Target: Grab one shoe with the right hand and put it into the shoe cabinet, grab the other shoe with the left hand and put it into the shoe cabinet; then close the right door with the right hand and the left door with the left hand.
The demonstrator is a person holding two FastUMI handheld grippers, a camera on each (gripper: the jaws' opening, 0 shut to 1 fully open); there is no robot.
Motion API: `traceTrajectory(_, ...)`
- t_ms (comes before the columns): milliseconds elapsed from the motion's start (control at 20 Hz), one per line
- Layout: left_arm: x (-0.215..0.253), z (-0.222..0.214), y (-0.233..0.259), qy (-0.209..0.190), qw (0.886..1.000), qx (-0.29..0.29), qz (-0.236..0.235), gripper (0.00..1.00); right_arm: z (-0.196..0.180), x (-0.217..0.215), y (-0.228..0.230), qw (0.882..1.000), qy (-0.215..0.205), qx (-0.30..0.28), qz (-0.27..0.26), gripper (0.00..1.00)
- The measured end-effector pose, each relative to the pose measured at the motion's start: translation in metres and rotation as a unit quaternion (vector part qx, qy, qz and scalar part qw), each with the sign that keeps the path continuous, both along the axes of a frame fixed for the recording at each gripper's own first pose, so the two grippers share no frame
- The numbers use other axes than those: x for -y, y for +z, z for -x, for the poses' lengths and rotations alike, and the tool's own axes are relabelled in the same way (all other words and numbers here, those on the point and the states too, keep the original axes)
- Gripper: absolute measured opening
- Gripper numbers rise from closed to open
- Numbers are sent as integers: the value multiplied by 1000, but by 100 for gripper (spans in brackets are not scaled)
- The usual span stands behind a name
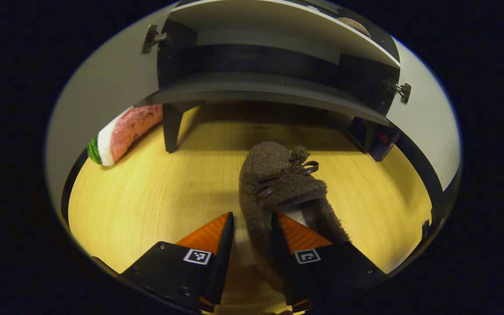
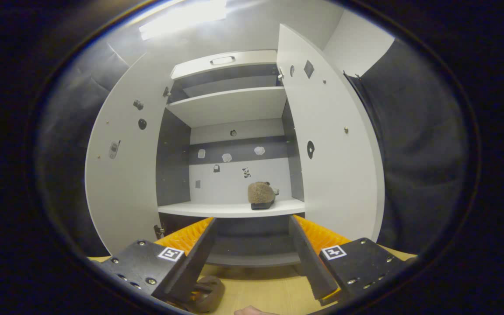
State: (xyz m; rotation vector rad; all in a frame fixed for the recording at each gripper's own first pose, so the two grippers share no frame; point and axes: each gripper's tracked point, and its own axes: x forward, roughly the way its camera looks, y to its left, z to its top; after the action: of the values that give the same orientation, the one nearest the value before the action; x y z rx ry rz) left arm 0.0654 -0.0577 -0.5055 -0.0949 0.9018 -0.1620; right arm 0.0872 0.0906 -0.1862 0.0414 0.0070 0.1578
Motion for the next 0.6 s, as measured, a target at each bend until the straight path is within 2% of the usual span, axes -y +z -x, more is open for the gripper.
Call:
traceTrajectory(100,-10,-1,-2,6,1000,0,-22,18,2,1,-5,1000,-7,-1,20,99)
traceTrajectory(150,-10,-1,0,7,1000,5,-24,6,2,2,-6,1000,-11,-1,28,98)
traceTrajectory(300,-18,7,18,17,999,15,-37,1,5,4,-11,999,-15,-6,33,99)
traceTrajectory(500,-24,1,74,21,995,79,-57,1,3,17,-6,999,-30,-12,24,98)
traceTrajectory(600,-19,-5,107,23,993,107,-51,1,2,24,4,999,-36,-10,16,98)
